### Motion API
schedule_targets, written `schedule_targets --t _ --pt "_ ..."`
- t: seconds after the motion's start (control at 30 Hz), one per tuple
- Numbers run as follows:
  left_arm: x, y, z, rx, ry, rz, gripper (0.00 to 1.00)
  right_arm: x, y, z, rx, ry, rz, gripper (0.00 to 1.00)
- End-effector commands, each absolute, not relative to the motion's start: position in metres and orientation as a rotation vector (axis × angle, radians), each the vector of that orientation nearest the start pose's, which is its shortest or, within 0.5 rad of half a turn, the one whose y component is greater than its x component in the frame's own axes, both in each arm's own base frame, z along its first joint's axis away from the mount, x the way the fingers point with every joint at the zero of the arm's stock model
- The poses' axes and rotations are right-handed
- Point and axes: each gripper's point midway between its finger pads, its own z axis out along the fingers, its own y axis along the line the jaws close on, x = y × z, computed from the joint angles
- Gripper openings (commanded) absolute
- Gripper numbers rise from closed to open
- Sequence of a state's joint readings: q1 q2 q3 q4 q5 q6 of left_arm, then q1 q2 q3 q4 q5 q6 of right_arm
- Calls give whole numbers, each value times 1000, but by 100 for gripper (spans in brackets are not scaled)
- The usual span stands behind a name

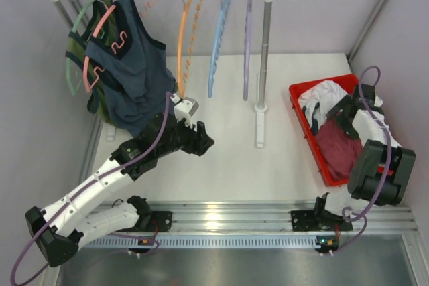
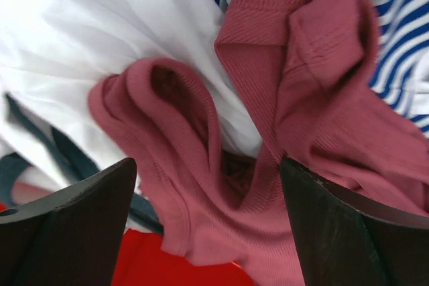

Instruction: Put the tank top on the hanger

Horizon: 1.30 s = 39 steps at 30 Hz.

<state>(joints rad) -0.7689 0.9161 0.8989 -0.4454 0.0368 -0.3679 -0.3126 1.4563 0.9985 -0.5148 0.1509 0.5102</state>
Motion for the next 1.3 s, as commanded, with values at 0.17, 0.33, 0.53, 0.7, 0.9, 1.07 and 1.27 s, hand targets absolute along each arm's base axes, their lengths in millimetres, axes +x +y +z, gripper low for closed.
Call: schedule_targets --t 0.17,0.33,0.53,0.7,0.9,1.07,1.27 --pt "210 -236 251 438 1999 -774 66 342 -108 91 1058 2234 -23 48" --pt "209 -231 259 434 1986 -765 66 333 -104 153 974 2164 -8 4" --pt "209 -230 273 426 1957 -770 66 321 -85 228 856 2054 70 0" --pt "210 -227 290 417 1926 -764 66 314 -53 320 703 1920 172 0" --pt "210 -227 309 411 1887 -778 67 299 -4 416 529 1800 293 0" --pt "213 -220 323 359 1857 -761 67 288 44 446 410 1785 404 0" --pt "212 -212 334 318 1841 -754 68 272 103 417 290 1855 531 0"
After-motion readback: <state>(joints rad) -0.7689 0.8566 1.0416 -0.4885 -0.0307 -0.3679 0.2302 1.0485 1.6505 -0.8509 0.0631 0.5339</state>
